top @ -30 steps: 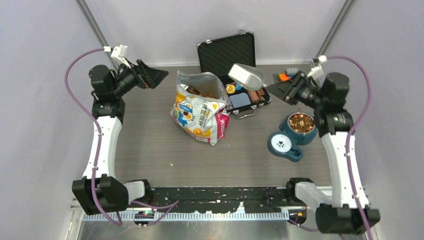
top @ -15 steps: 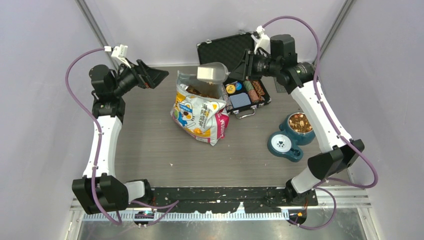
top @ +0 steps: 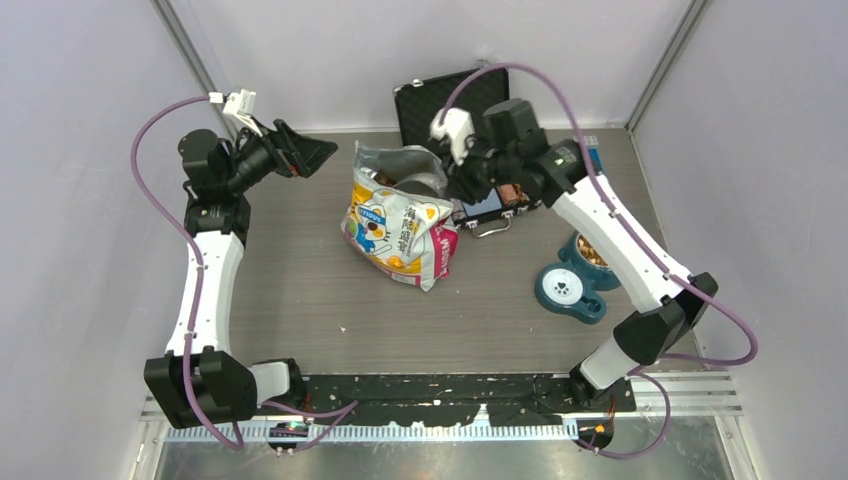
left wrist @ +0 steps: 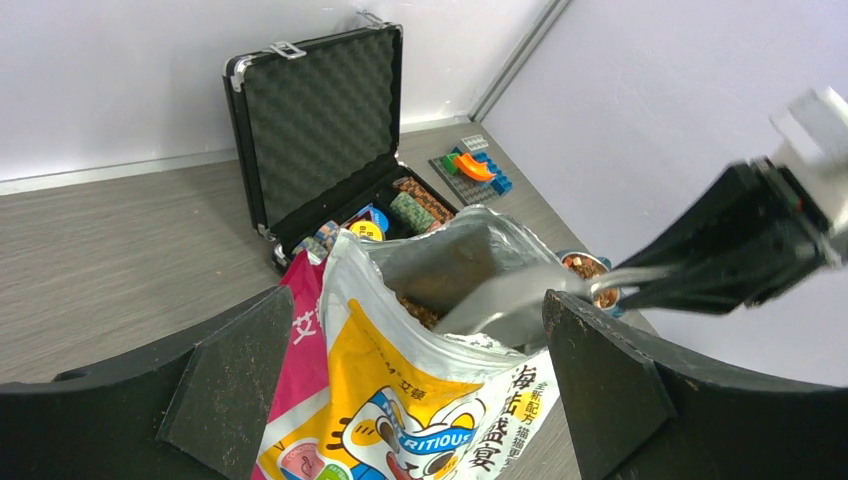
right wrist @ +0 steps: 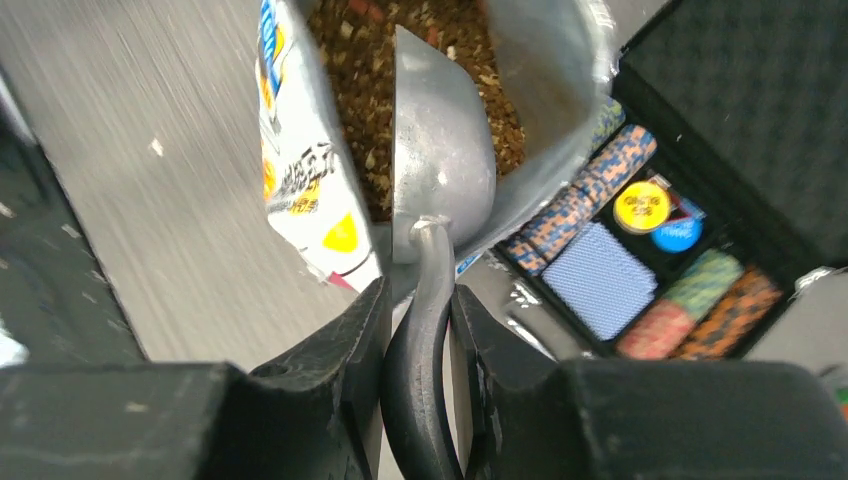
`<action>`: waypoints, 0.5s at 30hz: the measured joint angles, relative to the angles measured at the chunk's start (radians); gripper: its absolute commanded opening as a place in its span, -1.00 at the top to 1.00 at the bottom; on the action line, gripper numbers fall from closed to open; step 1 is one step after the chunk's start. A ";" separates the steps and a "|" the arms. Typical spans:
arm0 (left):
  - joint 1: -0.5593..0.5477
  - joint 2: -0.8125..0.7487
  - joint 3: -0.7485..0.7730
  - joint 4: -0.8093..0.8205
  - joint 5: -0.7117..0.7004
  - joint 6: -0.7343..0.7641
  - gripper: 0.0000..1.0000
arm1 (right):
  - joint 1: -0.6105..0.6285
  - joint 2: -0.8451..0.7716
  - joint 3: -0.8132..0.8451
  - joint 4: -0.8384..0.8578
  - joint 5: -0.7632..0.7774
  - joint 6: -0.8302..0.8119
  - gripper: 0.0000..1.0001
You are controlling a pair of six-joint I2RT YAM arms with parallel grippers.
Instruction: Serve the pet food
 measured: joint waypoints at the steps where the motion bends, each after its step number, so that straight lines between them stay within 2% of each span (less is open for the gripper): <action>1: 0.000 0.000 0.000 0.000 0.000 0.001 -0.98 | 0.038 0.001 -0.004 -0.005 0.037 -0.072 0.89; 4: 0.000 0.000 0.000 -0.005 0.000 0.008 -0.98 | 0.137 0.009 -0.013 -0.012 0.148 -0.249 0.90; 6: 0.000 0.000 0.000 -0.009 0.000 0.010 -0.98 | 0.162 0.010 -0.023 -0.001 0.193 -0.310 0.89; 10: 0.000 0.000 0.000 -0.014 -0.001 0.013 -0.98 | 0.157 0.008 -0.048 0.080 0.257 -0.362 0.89; 15: 0.000 0.000 0.000 -0.014 -0.001 0.014 -0.98 | 0.151 0.009 -0.053 0.122 0.261 -0.378 0.90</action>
